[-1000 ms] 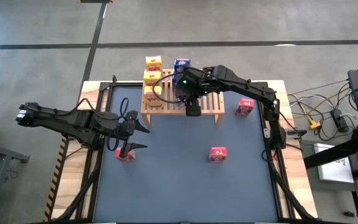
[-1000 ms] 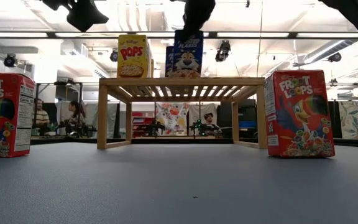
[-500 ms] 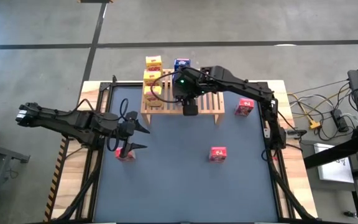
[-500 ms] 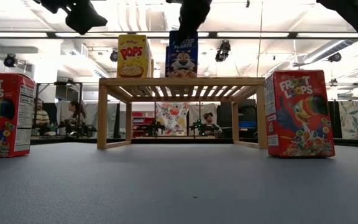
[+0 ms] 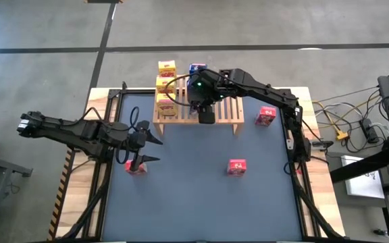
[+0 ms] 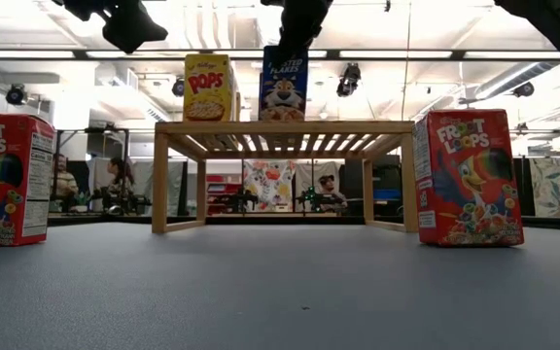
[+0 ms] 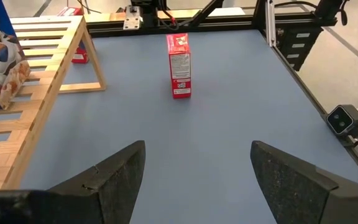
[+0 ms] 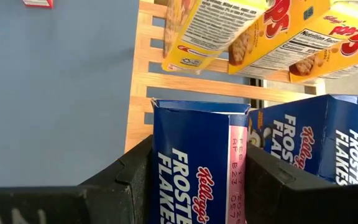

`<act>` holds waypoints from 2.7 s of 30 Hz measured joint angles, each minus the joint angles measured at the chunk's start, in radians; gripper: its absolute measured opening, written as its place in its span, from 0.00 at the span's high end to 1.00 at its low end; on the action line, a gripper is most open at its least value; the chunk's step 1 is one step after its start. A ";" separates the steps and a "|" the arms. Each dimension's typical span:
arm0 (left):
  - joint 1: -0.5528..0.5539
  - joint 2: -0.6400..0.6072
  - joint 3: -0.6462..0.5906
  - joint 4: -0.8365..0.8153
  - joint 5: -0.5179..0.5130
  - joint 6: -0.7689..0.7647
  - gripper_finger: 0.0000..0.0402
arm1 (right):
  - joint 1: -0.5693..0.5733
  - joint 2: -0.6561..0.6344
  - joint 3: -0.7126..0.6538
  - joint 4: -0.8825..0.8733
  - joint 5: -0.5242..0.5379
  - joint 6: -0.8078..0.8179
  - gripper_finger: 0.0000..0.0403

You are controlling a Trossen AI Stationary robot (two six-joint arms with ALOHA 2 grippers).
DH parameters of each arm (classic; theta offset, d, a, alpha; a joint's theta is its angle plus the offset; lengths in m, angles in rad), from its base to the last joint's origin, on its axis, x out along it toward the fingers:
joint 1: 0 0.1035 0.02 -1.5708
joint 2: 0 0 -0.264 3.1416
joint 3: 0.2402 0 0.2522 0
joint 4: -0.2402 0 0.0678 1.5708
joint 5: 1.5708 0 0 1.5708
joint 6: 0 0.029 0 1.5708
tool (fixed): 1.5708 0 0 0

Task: Stack cereal on shelf
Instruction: Put the blue cereal box on the shelf aligned with the other blue cereal boxes, then put the bottom left red cereal box on the shelf

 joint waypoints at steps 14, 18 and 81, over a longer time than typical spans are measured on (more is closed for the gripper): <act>0.000 0.000 0.000 0.002 0.000 0.001 0.31 | -0.001 -0.001 0.000 0.000 -0.024 0.018 0.54; 0.000 0.000 0.000 0.003 0.000 0.001 0.31 | -0.001 -0.001 0.000 0.000 -0.020 0.028 0.48; -0.138 -0.087 -0.048 -0.468 -0.070 -0.443 0.42 | 0.592 -0.963 -1.478 1.077 0.440 0.337 0.41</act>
